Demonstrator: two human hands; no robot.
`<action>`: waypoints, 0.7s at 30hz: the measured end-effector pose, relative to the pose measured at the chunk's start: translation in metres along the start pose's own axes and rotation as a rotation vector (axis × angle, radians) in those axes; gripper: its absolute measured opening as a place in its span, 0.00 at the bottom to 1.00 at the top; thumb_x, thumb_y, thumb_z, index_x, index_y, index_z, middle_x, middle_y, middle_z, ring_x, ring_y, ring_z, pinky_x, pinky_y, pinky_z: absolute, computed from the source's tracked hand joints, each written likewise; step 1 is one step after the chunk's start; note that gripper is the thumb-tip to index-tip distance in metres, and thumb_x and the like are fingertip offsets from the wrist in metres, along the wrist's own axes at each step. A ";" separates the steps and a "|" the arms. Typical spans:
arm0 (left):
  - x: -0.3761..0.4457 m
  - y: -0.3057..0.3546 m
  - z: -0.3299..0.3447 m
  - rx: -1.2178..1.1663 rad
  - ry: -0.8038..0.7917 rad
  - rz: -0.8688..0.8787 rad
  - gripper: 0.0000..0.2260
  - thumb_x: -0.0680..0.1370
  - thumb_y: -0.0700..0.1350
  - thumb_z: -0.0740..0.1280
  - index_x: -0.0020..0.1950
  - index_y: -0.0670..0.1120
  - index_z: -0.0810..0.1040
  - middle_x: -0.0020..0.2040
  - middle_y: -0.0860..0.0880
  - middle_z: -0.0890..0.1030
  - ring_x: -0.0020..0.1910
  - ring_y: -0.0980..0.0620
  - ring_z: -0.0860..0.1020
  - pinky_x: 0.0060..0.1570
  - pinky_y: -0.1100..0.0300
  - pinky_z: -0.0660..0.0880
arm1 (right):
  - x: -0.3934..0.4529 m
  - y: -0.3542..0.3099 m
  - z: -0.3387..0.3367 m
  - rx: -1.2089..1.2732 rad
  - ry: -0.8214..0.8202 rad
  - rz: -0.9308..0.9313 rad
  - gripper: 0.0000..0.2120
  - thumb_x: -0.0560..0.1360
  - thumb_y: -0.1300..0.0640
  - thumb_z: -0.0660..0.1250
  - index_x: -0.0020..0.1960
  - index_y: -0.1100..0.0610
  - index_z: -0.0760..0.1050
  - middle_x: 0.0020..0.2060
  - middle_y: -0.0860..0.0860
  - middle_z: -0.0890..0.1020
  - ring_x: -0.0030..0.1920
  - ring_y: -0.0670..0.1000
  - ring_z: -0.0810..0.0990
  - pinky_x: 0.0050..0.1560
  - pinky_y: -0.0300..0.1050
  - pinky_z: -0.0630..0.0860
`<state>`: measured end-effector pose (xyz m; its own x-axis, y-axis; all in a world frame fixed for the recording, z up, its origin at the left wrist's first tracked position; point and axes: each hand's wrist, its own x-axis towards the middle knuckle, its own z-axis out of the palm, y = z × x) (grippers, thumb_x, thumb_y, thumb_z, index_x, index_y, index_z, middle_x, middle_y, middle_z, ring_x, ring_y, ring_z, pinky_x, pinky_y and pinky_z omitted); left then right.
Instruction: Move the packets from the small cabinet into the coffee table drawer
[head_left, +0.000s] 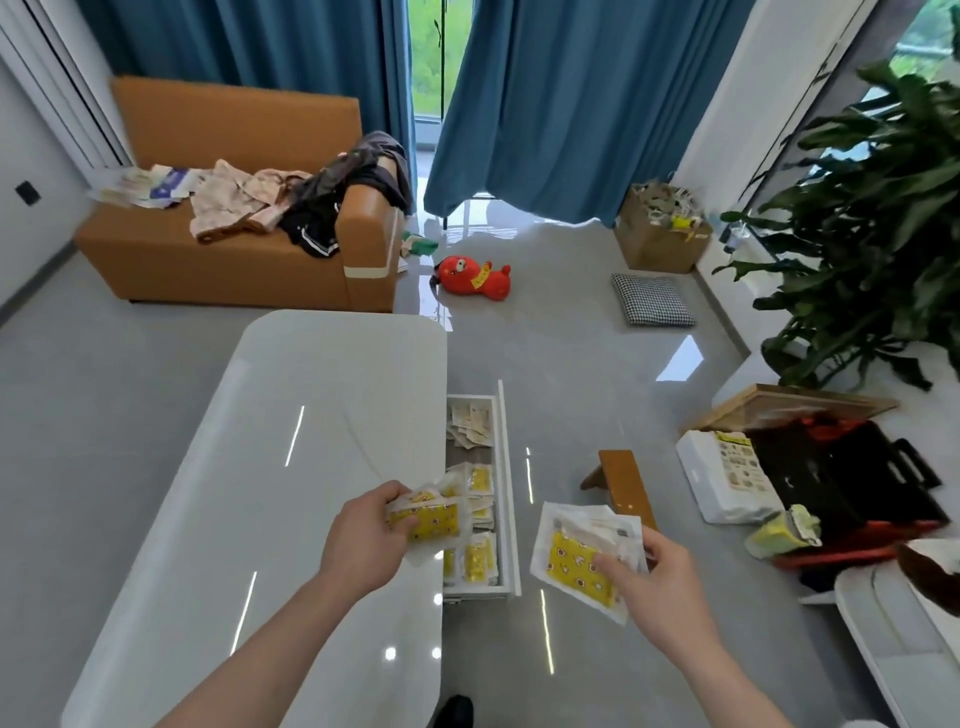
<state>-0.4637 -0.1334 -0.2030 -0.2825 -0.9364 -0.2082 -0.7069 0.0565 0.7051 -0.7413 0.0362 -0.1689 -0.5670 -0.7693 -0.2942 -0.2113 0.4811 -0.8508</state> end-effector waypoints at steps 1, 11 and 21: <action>0.010 0.007 0.007 -0.001 -0.003 -0.008 0.07 0.75 0.45 0.72 0.46 0.58 0.78 0.40 0.60 0.81 0.39 0.59 0.79 0.38 0.61 0.74 | 0.009 0.002 -0.004 0.008 -0.014 0.010 0.14 0.72 0.60 0.77 0.52 0.44 0.82 0.44 0.40 0.87 0.45 0.38 0.84 0.40 0.33 0.77; 0.065 0.026 0.069 -0.019 0.055 -0.292 0.05 0.75 0.43 0.72 0.46 0.53 0.78 0.39 0.55 0.82 0.39 0.53 0.79 0.36 0.58 0.74 | 0.130 0.023 -0.047 -0.015 -0.135 0.050 0.15 0.72 0.60 0.77 0.49 0.41 0.82 0.41 0.38 0.87 0.43 0.40 0.85 0.42 0.39 0.81; 0.114 0.029 0.114 -0.233 0.140 -0.636 0.03 0.75 0.42 0.71 0.45 0.49 0.81 0.40 0.50 0.83 0.41 0.51 0.81 0.36 0.59 0.73 | 0.263 0.027 -0.034 -0.062 -0.270 0.175 0.13 0.72 0.61 0.78 0.53 0.48 0.84 0.45 0.45 0.88 0.47 0.50 0.87 0.51 0.55 0.85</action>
<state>-0.5900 -0.1989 -0.2836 0.2385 -0.7998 -0.5509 -0.5450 -0.5797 0.6057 -0.9228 -0.1388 -0.2542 -0.3696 -0.7524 -0.5452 -0.1824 0.6341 -0.7514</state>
